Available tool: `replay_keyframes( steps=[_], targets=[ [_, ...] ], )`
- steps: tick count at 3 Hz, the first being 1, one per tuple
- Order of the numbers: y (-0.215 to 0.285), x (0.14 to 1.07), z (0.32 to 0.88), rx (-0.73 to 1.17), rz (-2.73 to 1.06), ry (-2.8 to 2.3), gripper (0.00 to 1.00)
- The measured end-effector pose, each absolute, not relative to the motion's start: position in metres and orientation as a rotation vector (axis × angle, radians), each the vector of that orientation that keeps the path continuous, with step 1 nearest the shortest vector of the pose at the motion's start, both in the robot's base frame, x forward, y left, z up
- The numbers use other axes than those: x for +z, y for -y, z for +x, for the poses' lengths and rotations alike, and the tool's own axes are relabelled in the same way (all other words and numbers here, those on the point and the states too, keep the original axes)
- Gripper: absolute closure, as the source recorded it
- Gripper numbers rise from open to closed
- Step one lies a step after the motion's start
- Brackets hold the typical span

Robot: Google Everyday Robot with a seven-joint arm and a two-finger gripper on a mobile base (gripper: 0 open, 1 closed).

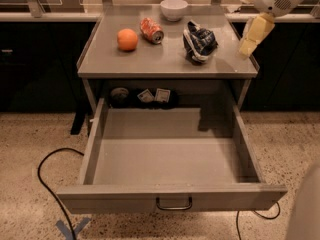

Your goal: Place blue chip bag into top drawer

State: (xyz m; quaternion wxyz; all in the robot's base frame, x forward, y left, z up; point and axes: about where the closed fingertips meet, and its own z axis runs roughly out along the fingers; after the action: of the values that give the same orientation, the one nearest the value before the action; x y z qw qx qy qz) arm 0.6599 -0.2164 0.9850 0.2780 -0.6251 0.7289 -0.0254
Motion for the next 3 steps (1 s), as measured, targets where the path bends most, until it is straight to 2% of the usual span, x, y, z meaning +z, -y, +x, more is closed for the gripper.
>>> replay_keyframes(
  steps=[3],
  targets=[
    [0.2192,0.9956,0.6743,-0.089,-1.647,-1.931,0.0]
  ],
)
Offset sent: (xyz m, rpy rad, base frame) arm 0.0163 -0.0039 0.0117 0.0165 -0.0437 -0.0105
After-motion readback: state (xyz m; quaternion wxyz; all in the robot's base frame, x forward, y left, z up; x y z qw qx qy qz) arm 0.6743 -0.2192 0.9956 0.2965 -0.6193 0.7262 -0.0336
